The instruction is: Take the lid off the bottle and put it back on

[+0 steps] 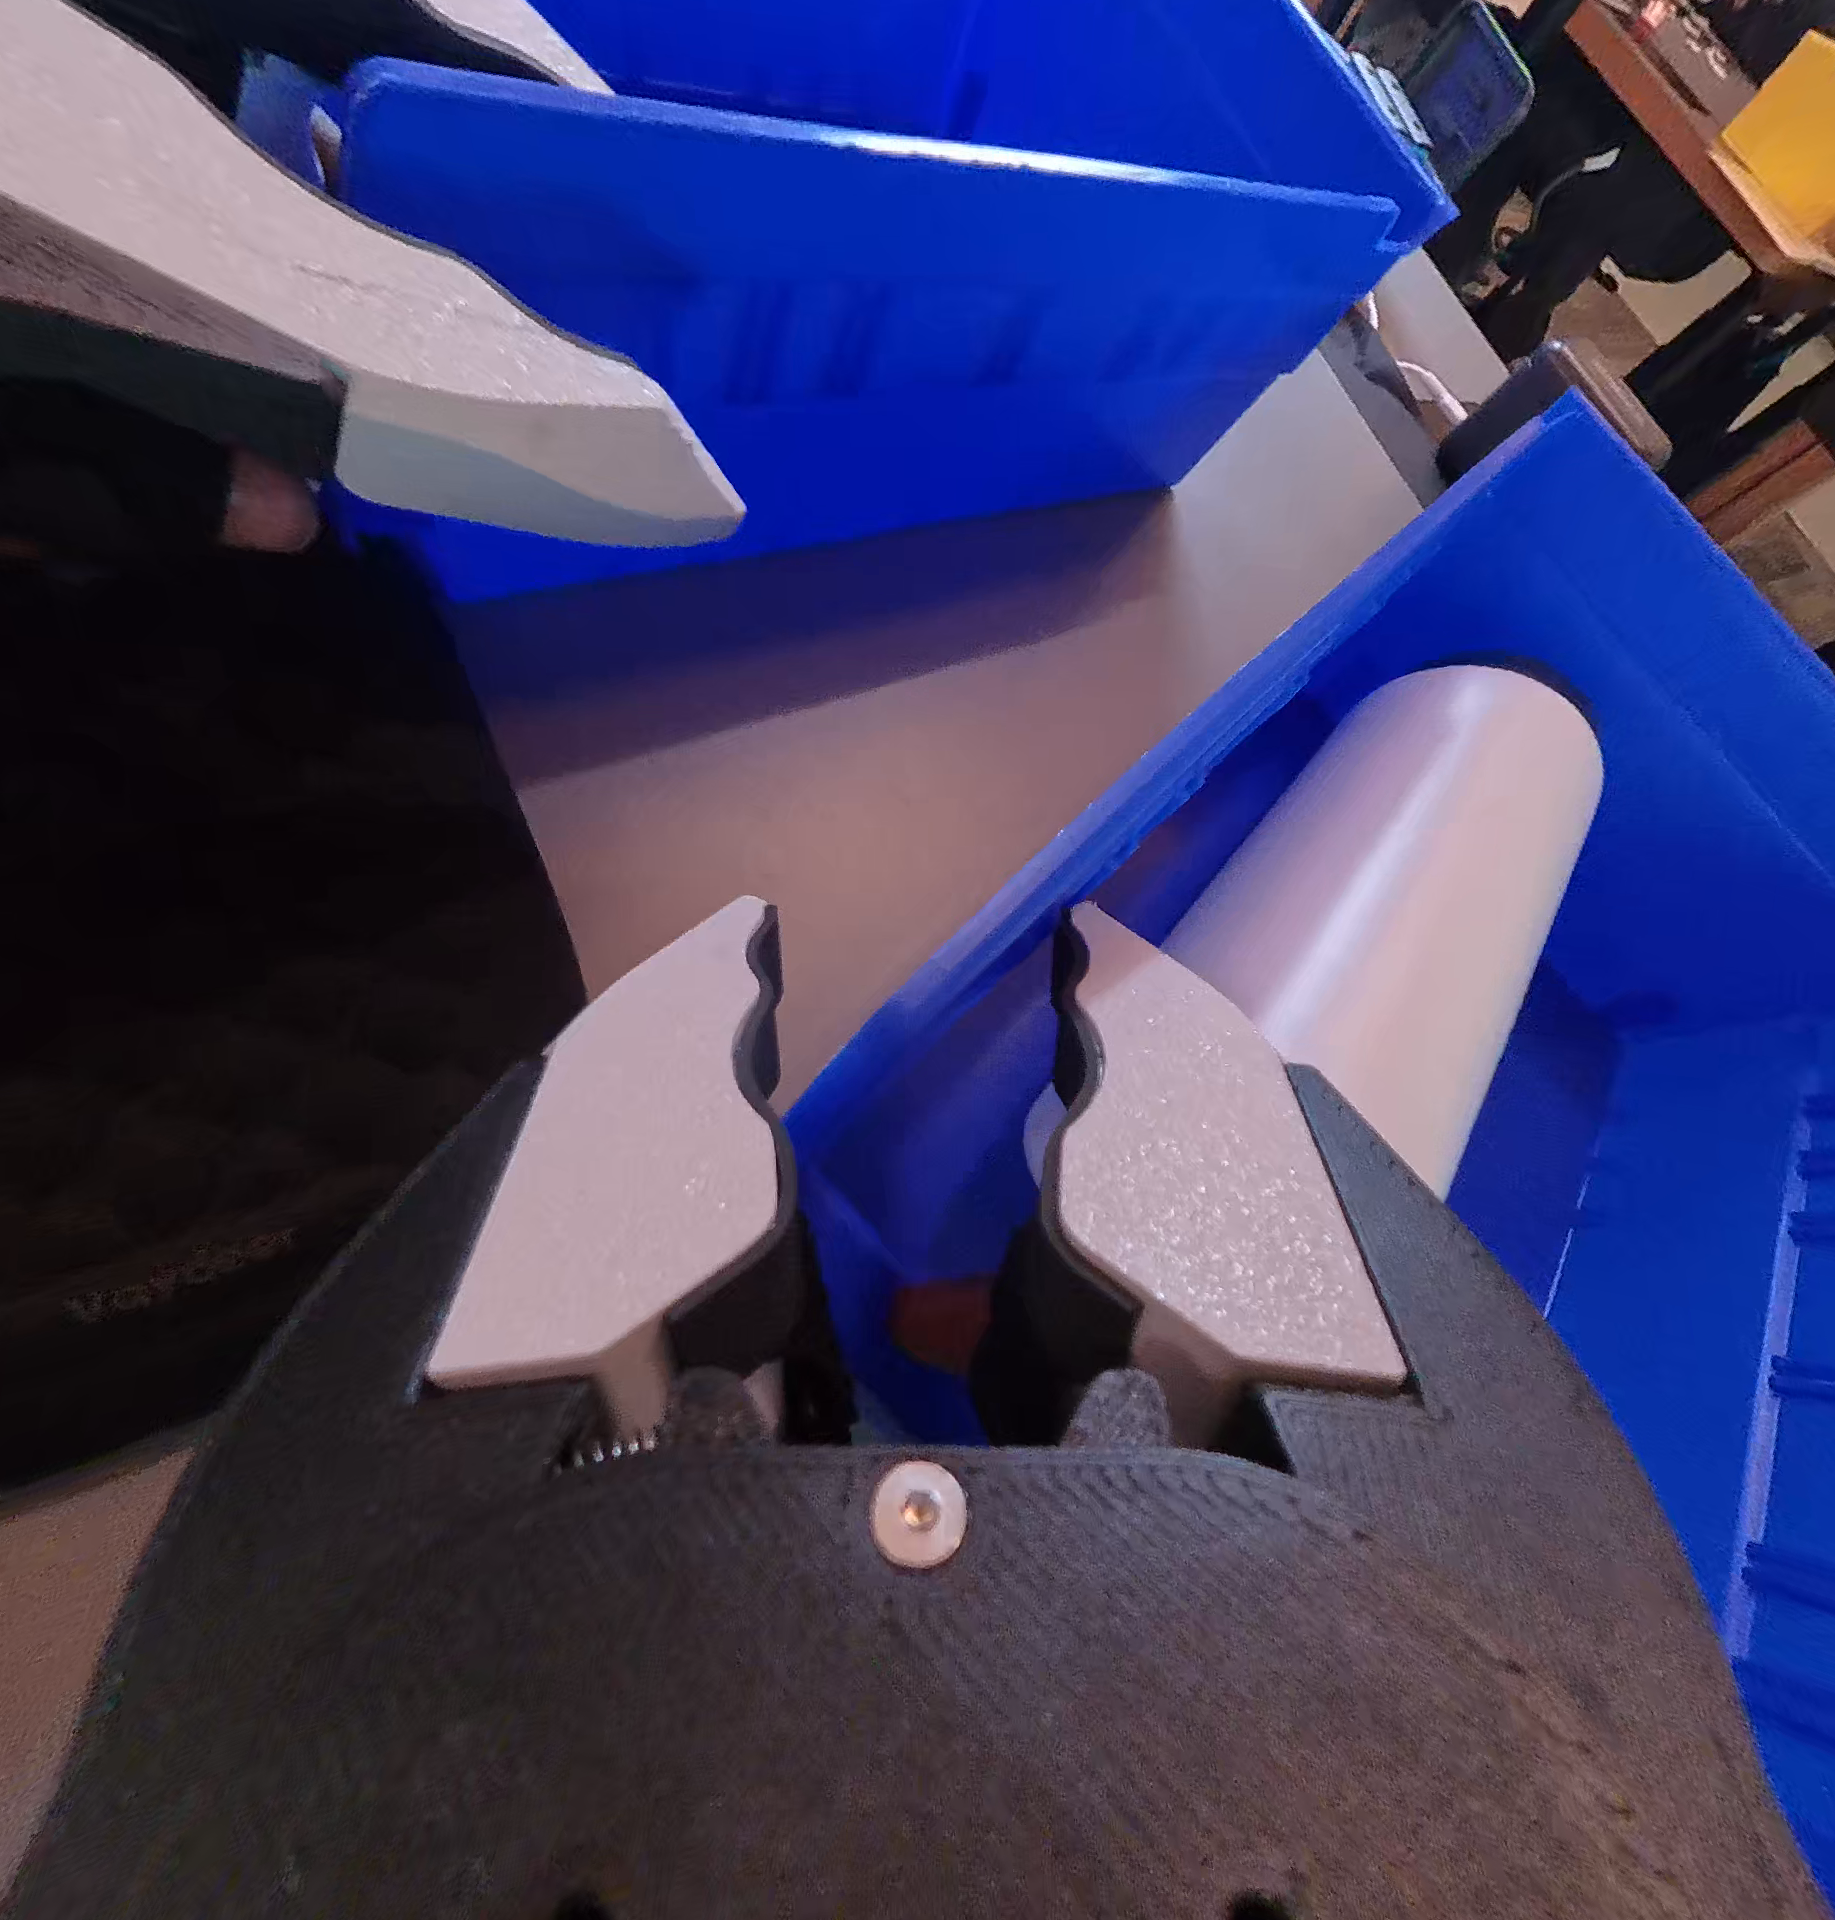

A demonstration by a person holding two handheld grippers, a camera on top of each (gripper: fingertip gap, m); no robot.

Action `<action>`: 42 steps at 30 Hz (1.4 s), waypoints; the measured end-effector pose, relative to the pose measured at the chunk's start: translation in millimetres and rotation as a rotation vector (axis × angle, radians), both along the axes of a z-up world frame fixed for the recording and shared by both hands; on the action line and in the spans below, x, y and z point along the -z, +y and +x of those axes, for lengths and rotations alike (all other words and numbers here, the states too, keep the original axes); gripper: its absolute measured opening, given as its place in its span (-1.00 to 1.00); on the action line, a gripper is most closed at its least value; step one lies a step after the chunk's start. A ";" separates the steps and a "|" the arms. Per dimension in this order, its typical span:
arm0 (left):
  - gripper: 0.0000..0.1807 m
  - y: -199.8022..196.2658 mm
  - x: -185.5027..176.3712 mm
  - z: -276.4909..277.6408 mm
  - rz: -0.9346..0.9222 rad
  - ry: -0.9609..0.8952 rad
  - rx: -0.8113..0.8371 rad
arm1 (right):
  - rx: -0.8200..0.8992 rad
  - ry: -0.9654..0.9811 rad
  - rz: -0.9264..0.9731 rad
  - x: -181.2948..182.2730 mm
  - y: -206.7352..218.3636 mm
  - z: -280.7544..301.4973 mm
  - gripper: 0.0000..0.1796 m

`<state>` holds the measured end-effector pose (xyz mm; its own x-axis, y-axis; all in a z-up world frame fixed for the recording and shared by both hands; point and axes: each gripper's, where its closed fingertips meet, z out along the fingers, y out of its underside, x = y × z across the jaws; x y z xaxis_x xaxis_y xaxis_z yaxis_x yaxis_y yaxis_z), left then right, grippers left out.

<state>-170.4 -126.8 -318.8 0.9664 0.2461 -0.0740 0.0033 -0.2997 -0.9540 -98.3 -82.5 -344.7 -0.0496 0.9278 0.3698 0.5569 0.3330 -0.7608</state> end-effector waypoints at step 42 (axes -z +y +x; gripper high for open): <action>-0.91 -139.3 4.2 -167.2 0.011 0.083 -0.369 | -0.251 0.405 -0.039 -59.0 -57.4 -49.2 -0.31</action>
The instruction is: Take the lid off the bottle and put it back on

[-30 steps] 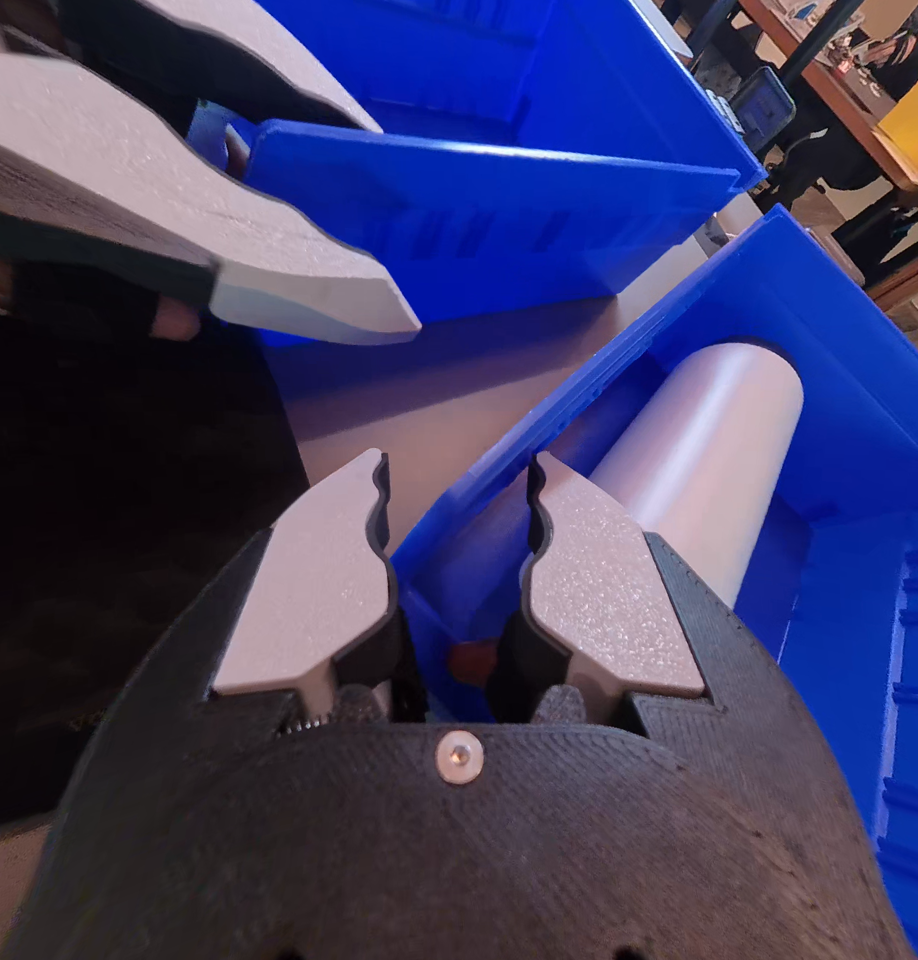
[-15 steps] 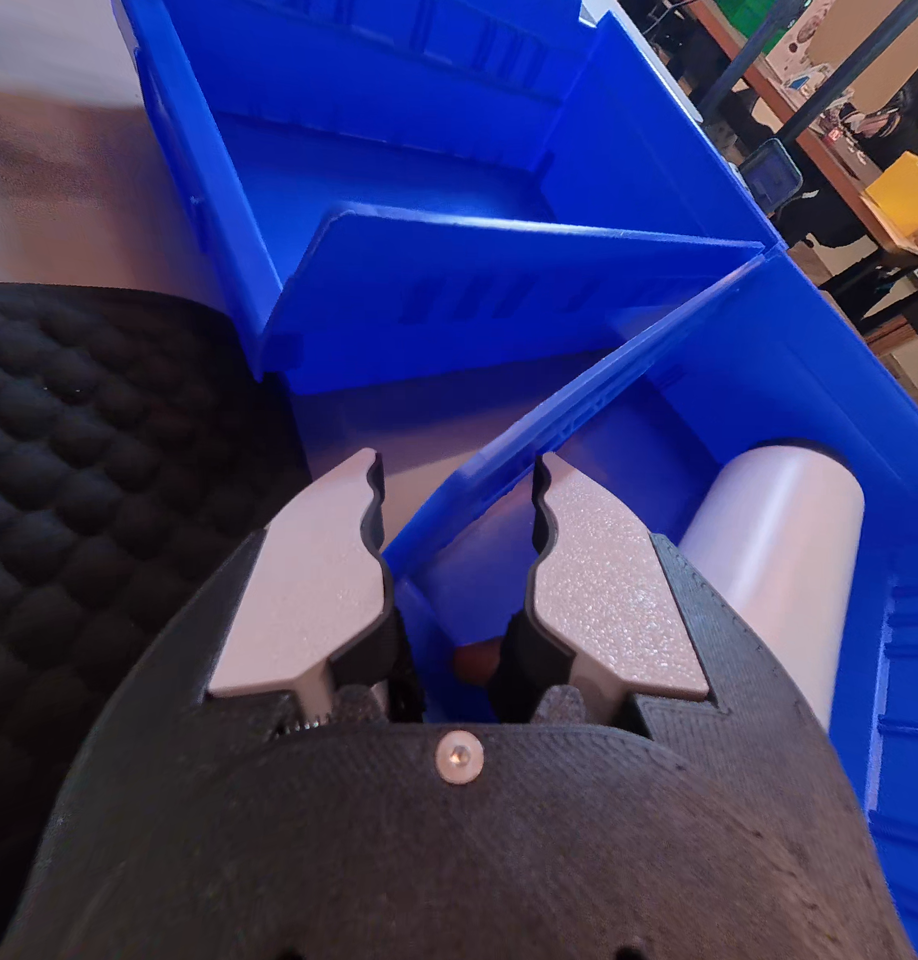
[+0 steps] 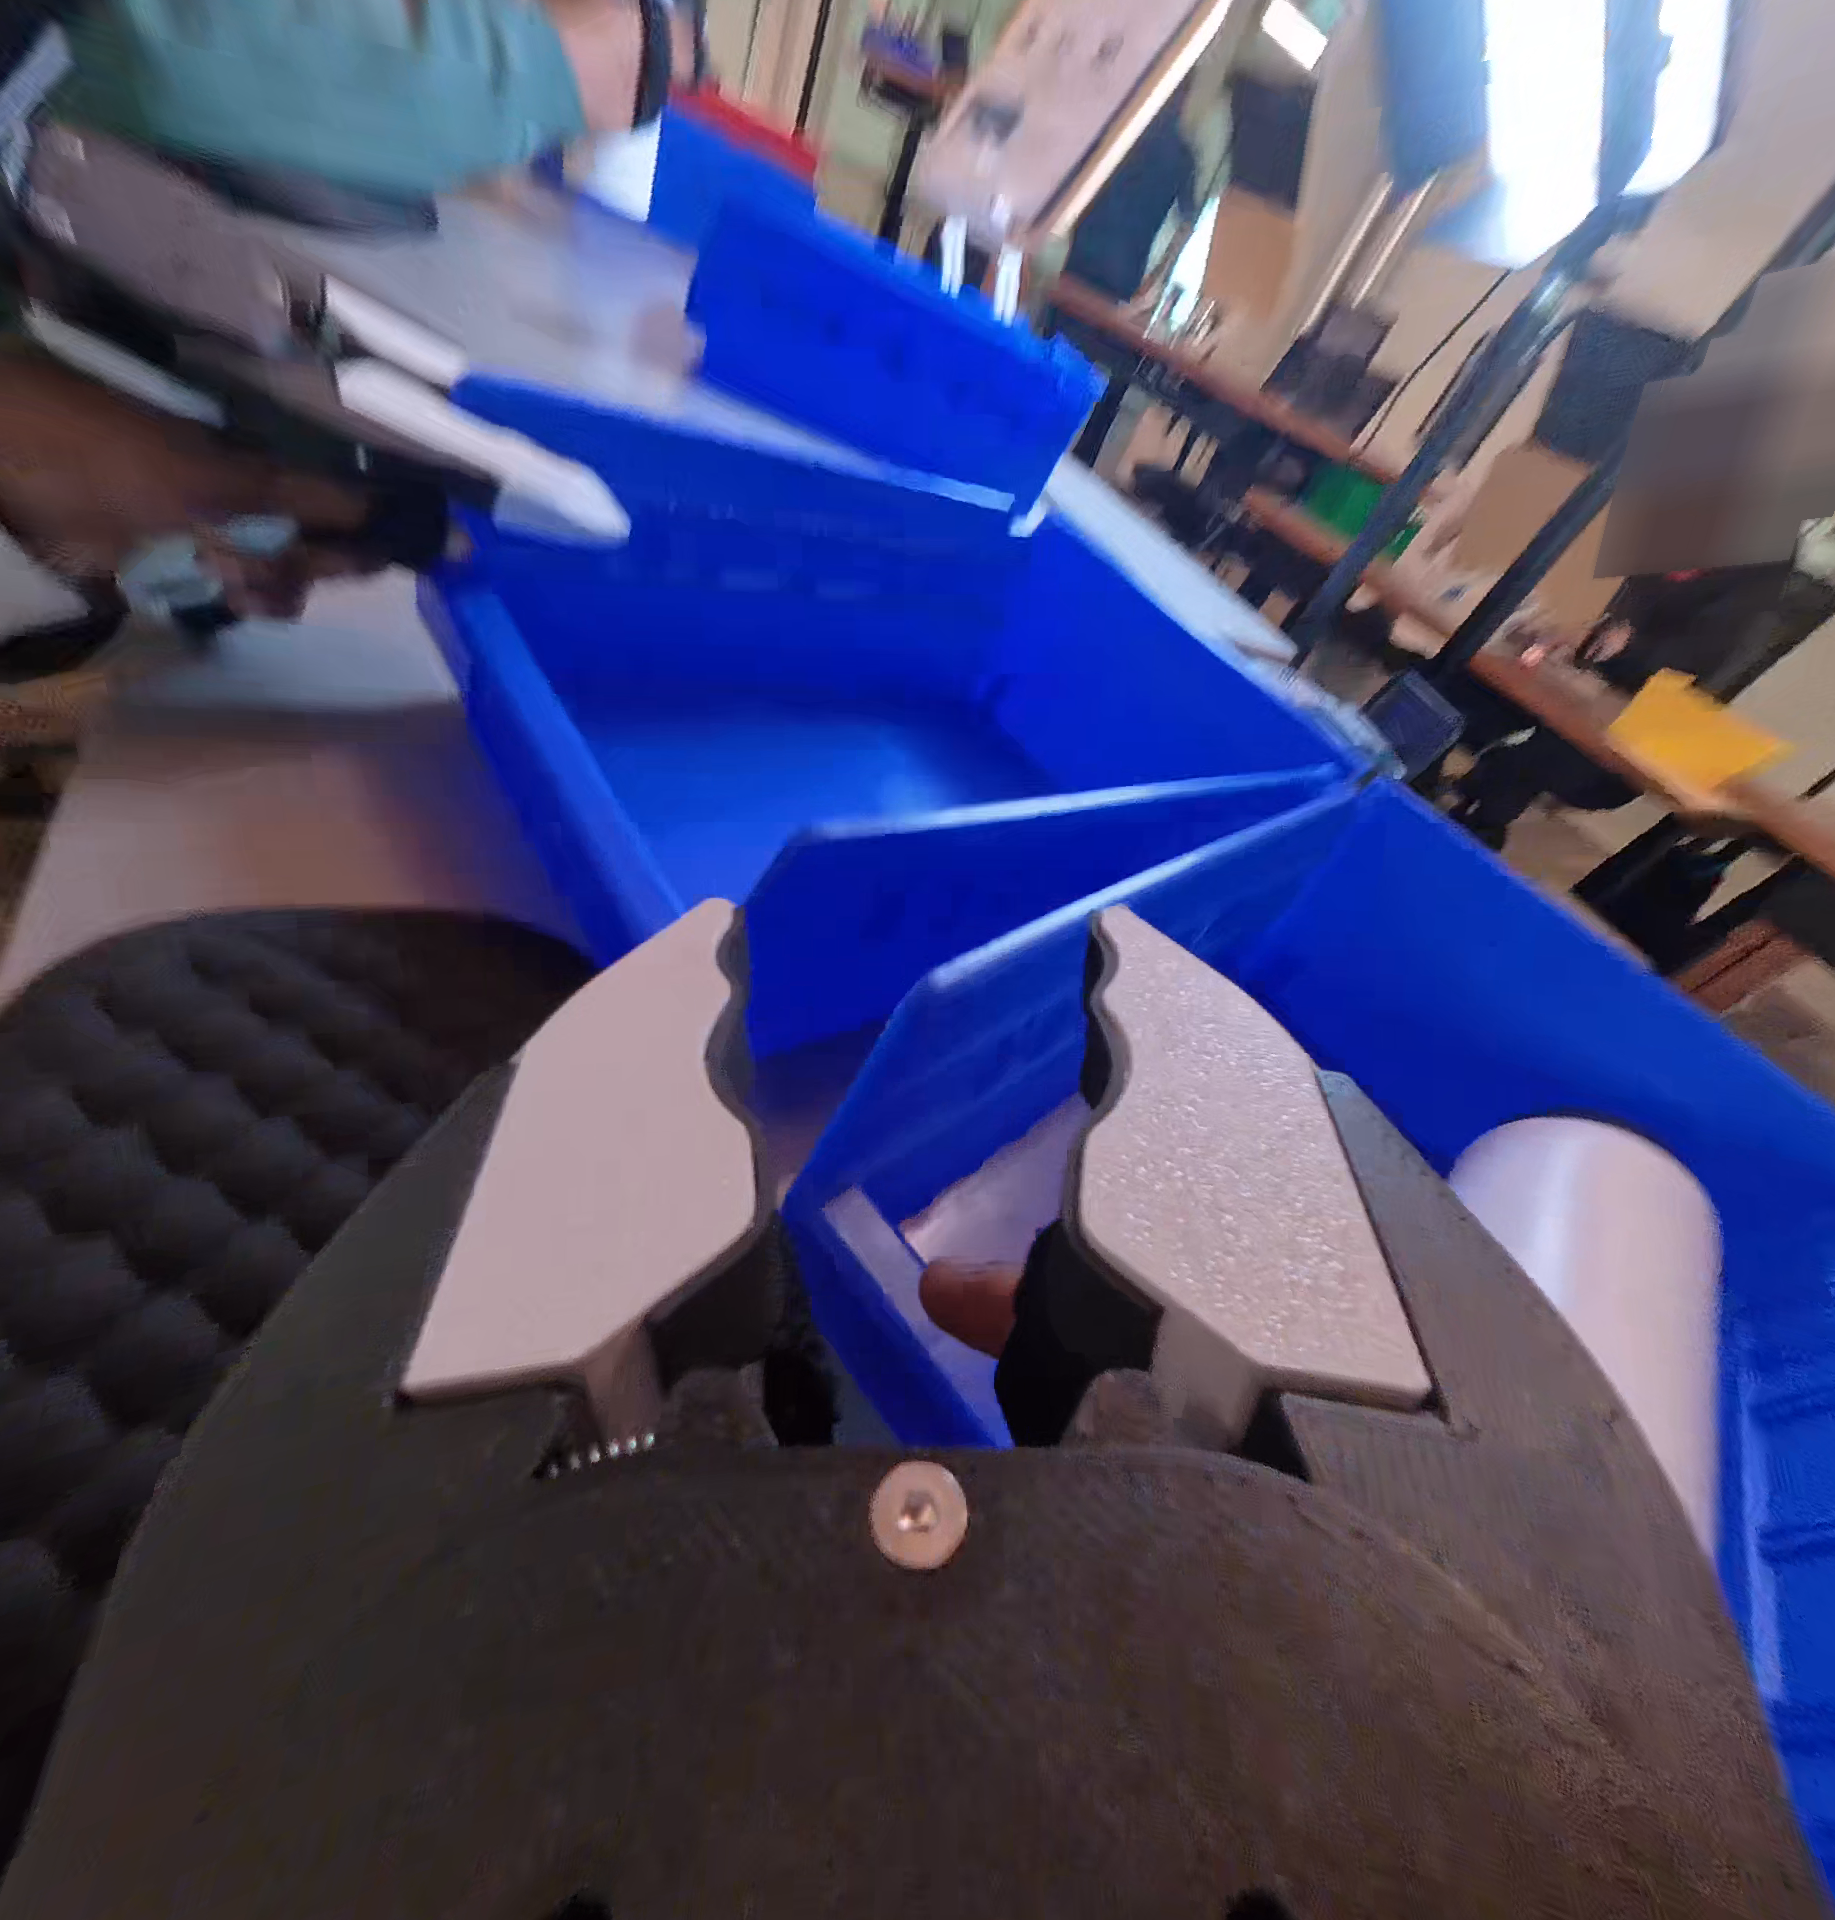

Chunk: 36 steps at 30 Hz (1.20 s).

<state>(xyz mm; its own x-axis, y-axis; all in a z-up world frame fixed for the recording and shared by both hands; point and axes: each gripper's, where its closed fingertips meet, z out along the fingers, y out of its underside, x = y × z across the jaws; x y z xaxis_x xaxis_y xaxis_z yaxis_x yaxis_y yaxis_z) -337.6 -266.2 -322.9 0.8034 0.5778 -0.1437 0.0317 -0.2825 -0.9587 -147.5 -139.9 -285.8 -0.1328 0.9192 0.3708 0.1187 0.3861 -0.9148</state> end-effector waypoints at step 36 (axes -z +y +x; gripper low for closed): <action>-0.92 58.0 -174.1 125.0 0.501 0.286 0.036 | 0.342 0.302 0.244 -117.6 49.3 71.3 -0.85</action>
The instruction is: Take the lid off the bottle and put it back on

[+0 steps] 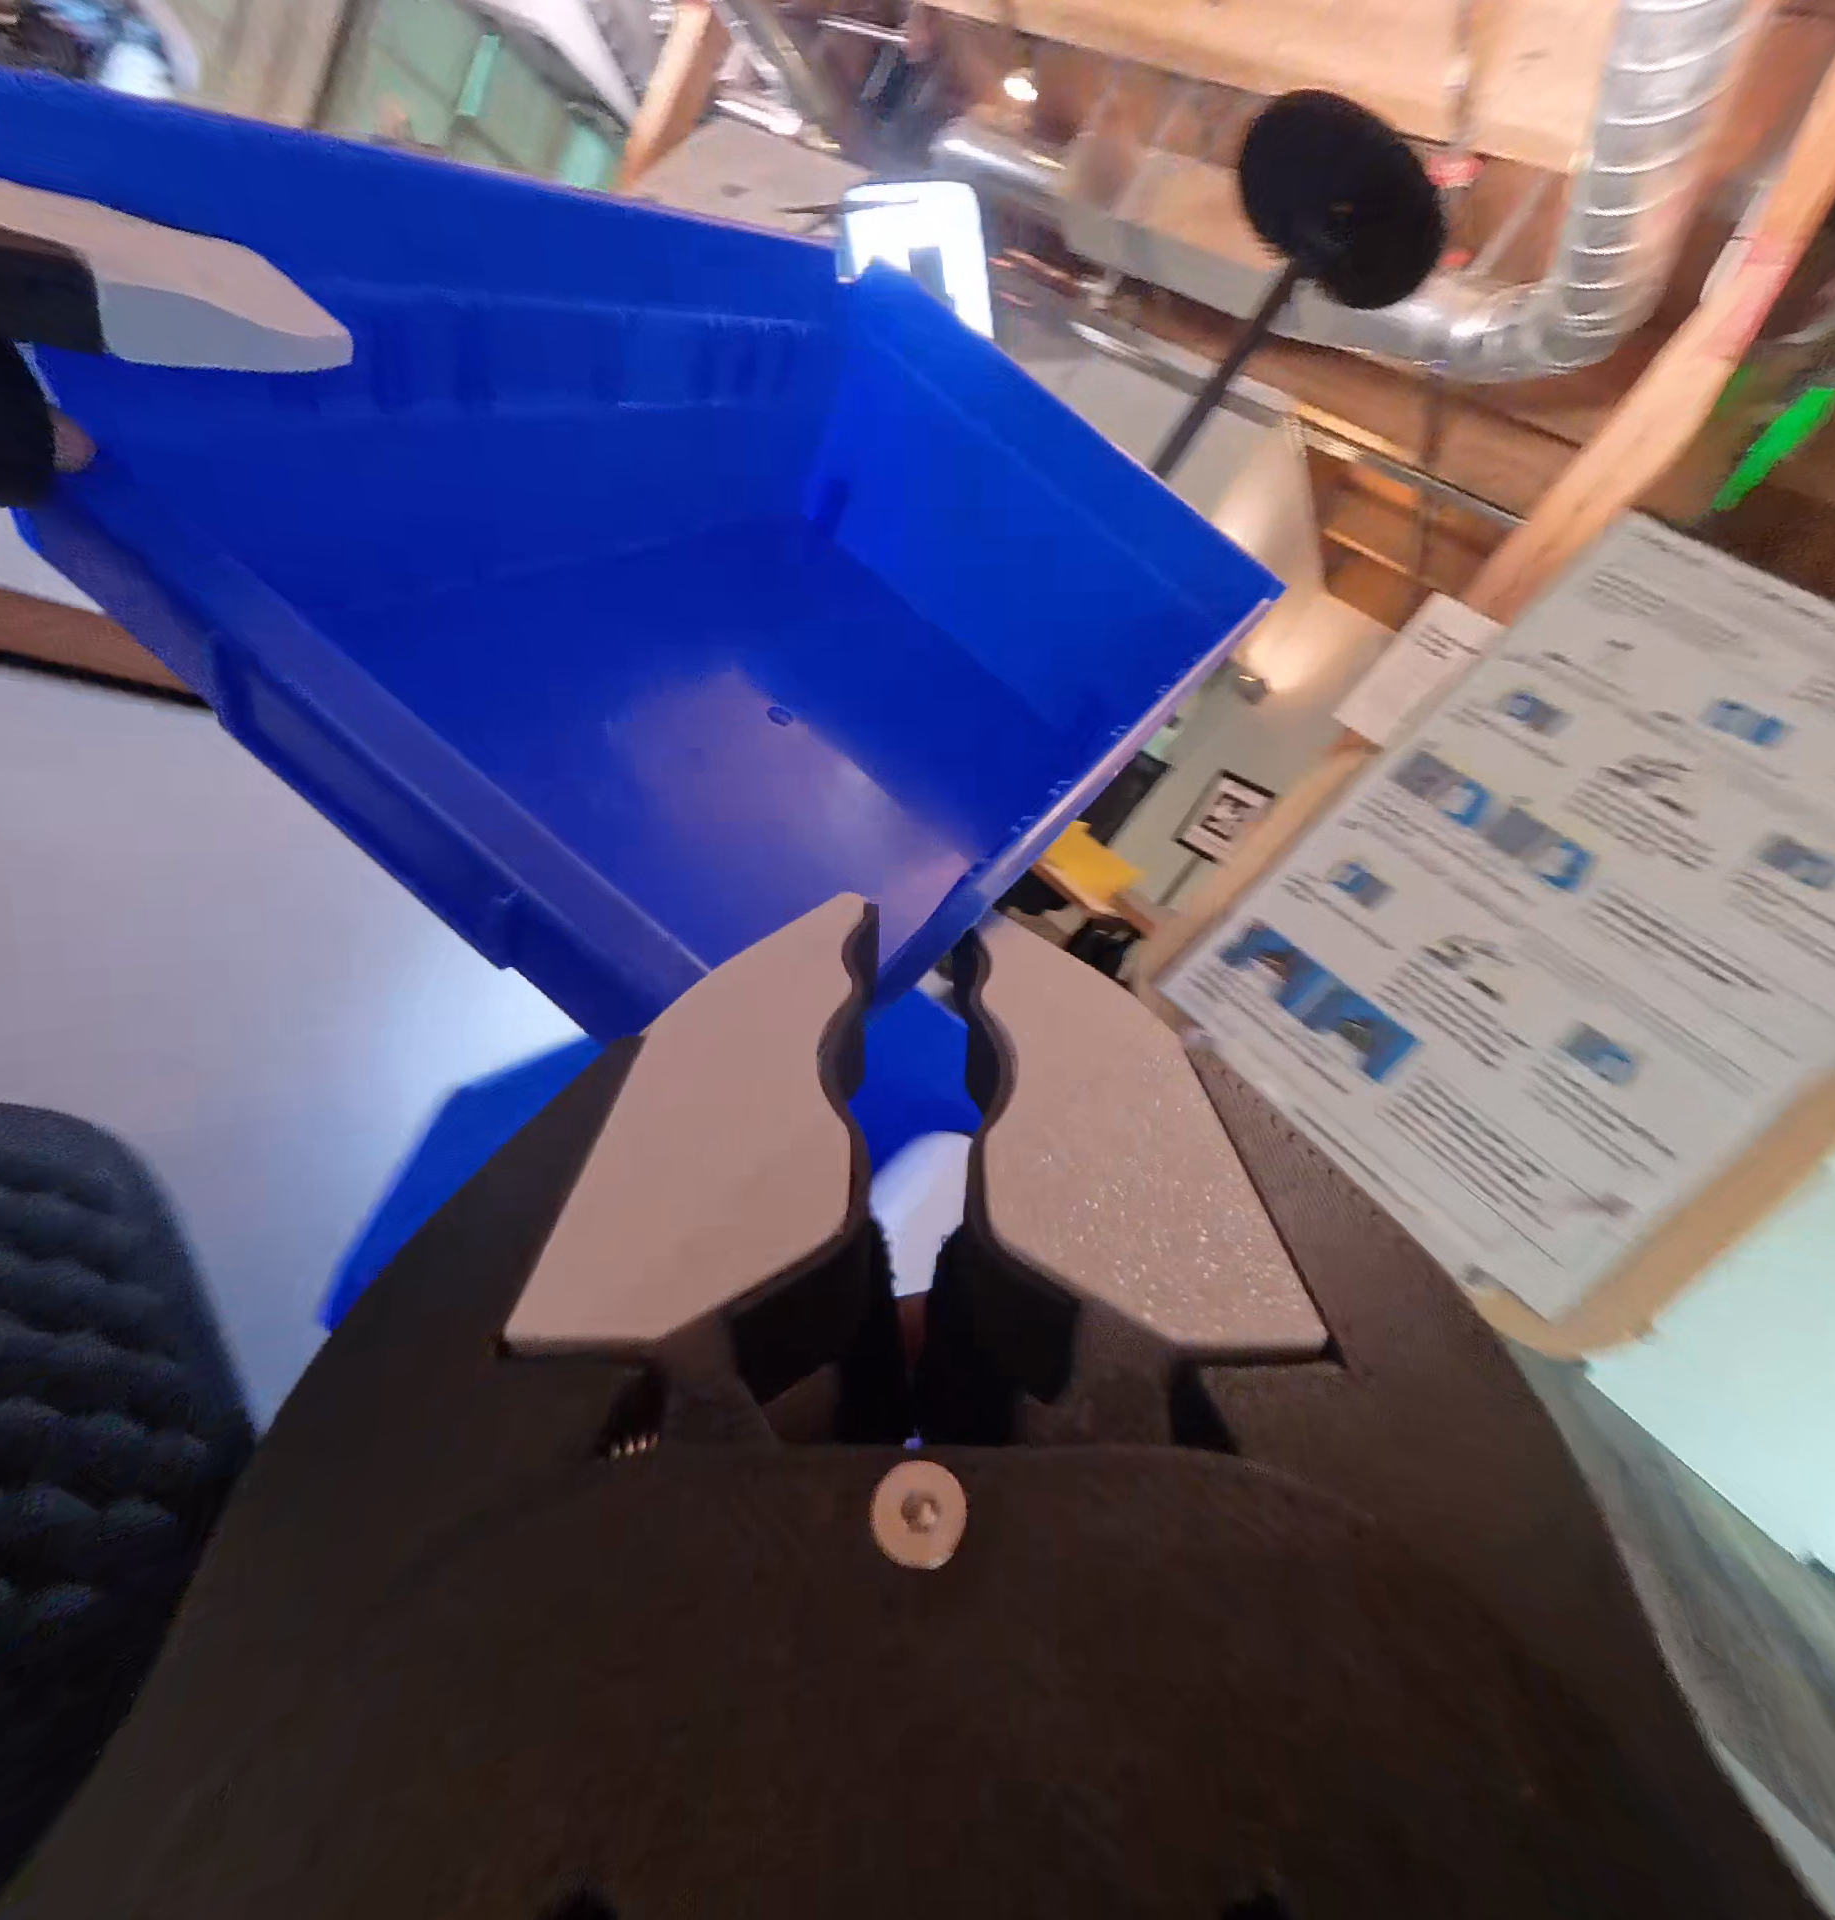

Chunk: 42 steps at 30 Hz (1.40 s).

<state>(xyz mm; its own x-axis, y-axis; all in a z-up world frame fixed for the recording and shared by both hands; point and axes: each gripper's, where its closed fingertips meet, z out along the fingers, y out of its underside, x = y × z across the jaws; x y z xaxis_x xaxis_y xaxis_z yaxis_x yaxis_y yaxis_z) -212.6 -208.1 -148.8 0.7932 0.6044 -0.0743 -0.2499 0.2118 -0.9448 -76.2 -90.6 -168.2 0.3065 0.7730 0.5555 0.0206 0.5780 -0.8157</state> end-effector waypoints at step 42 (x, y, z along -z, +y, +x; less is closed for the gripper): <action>-0.01 283.4 138.4 383.9 -0.522 -0.301 1.176 | 0.871 -0.142 -0.619 146.0 246.7 407.2 -0.83</action>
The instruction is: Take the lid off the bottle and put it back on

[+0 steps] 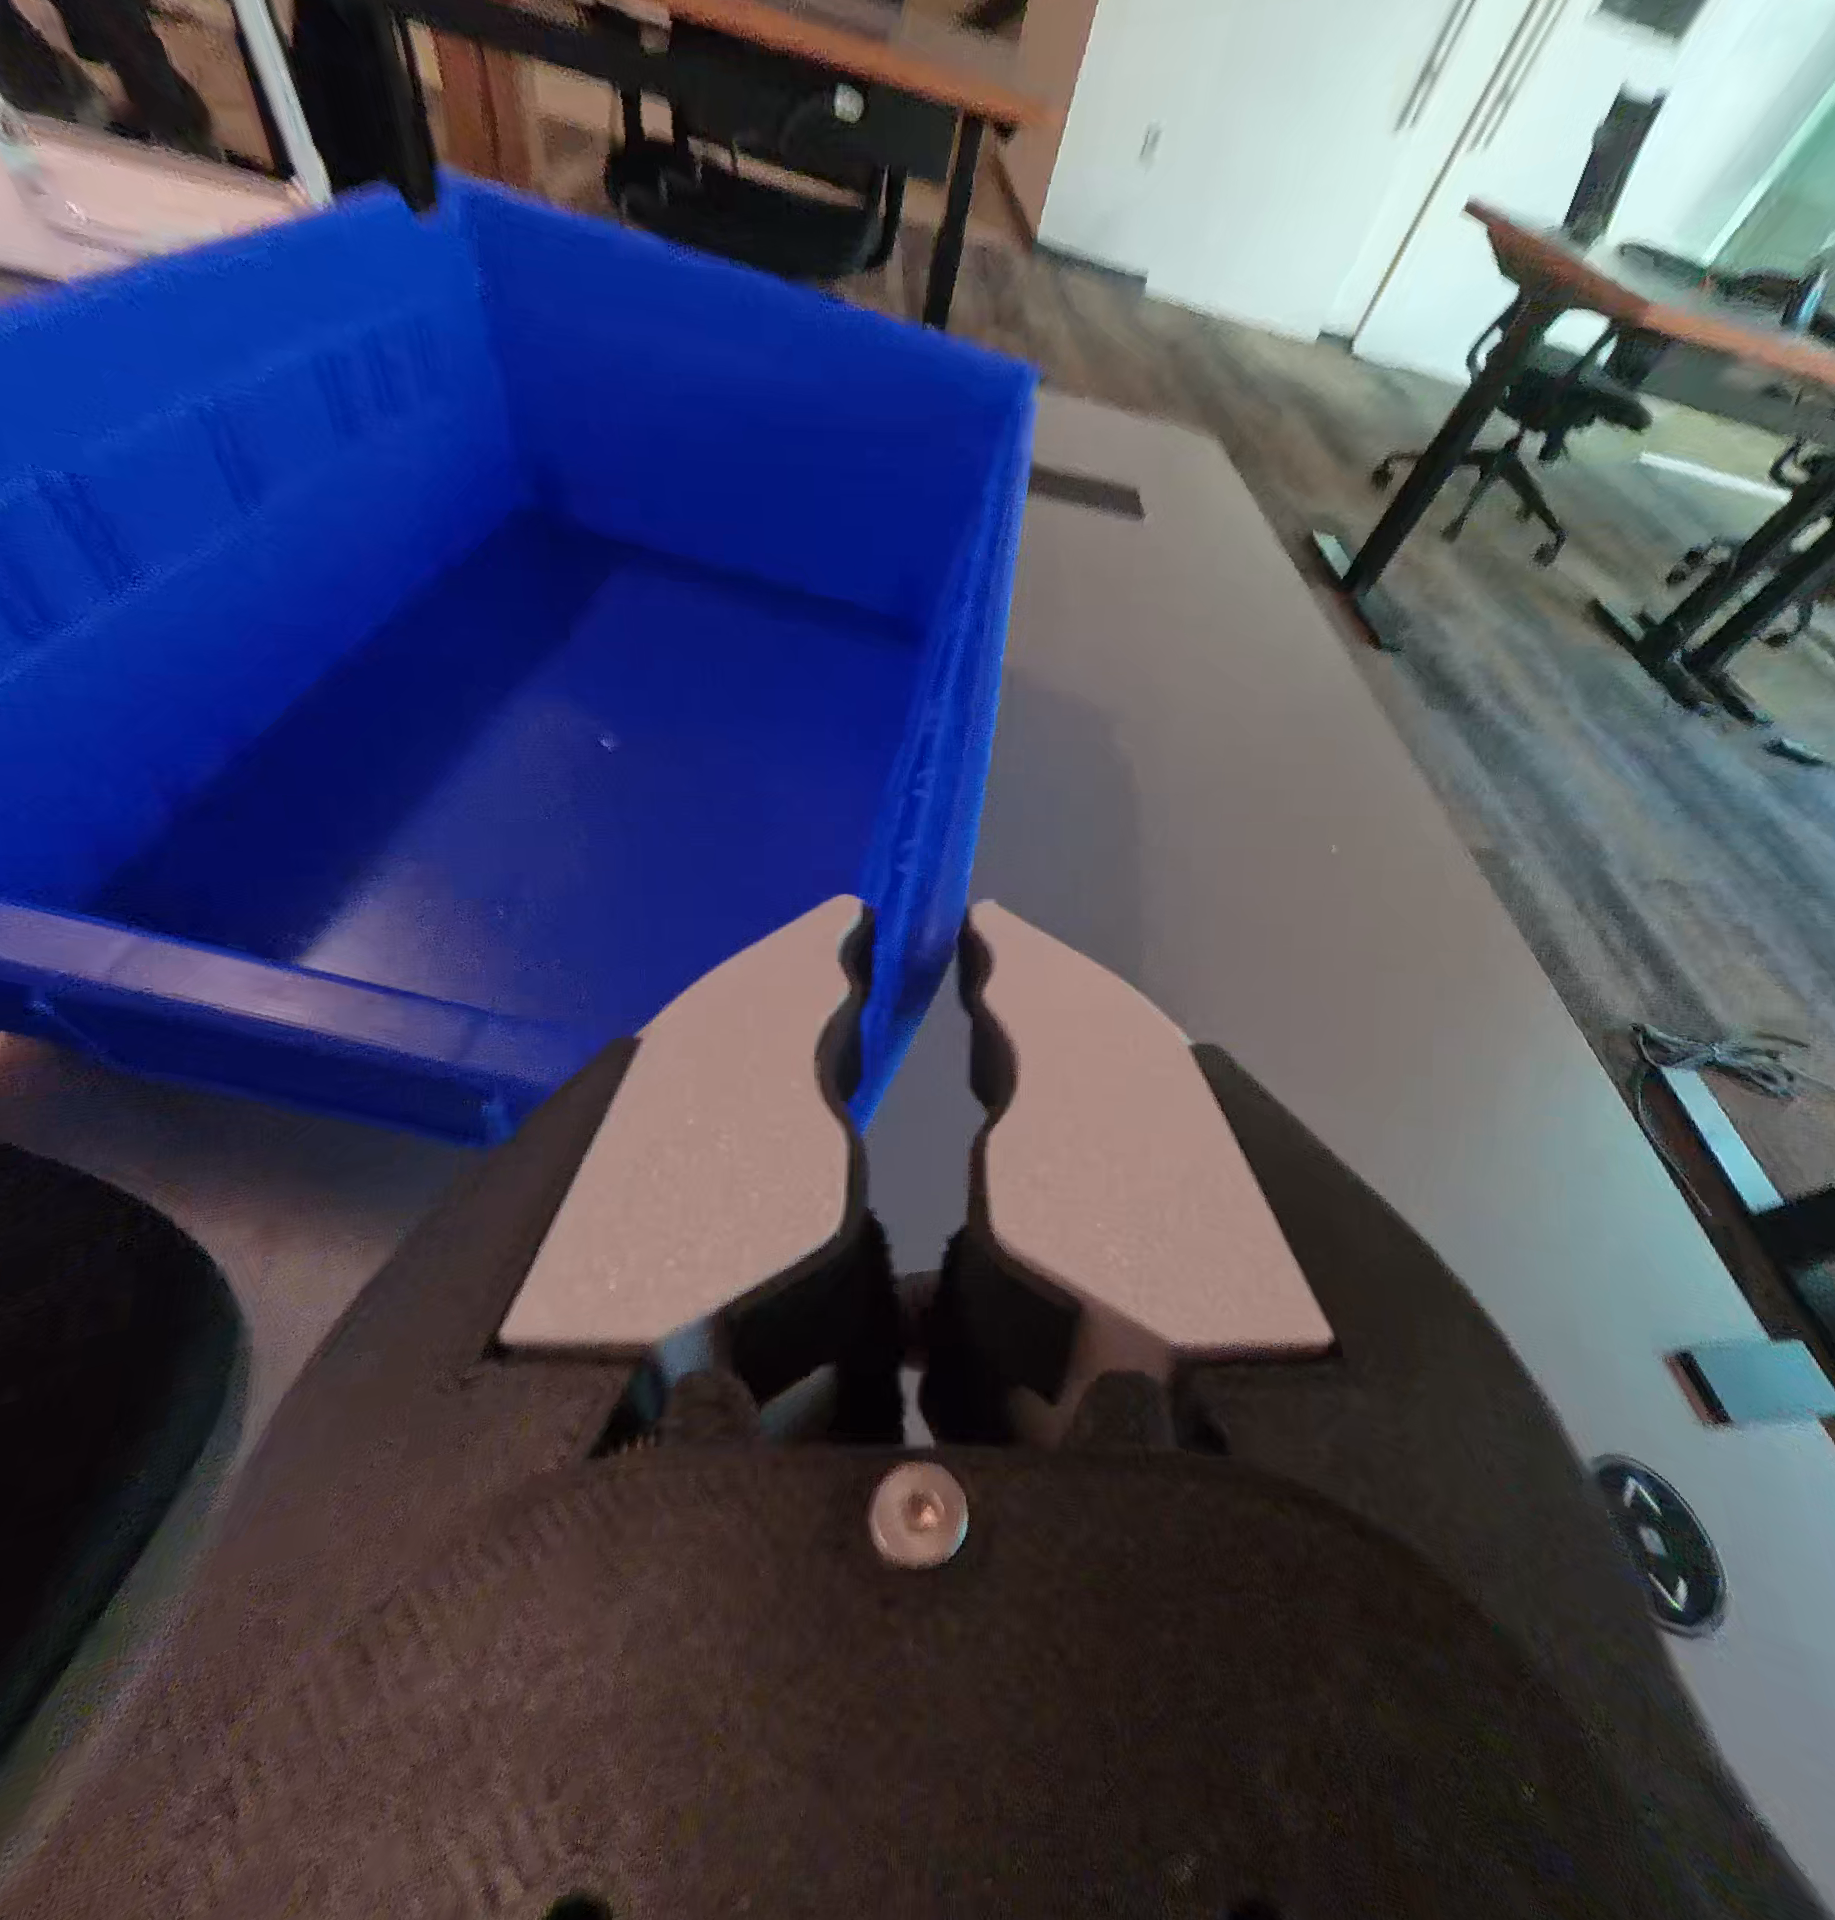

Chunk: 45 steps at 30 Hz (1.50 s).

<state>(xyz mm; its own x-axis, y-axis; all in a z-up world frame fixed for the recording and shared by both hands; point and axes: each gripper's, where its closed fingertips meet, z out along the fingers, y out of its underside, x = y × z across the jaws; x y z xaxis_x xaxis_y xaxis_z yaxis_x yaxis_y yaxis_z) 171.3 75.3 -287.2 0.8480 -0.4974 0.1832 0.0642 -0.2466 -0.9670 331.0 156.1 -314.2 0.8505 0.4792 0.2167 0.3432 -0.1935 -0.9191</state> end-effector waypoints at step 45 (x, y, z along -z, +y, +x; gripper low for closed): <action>-0.58 -260.8 87.7 -419.8 -0.381 0.840 -0.038 | -0.587 -0.551 -0.136 47.0 -61.8 -82.0 -0.64</action>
<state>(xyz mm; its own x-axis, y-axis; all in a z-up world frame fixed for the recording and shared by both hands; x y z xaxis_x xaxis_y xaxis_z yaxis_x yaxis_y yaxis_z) -248.4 -185.6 -374.9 0.7908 -0.4991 -0.3542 -0.6075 -0.5695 -0.5538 249.0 94.4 -361.2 0.2407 0.8658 0.4386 0.8193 0.0611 -0.5701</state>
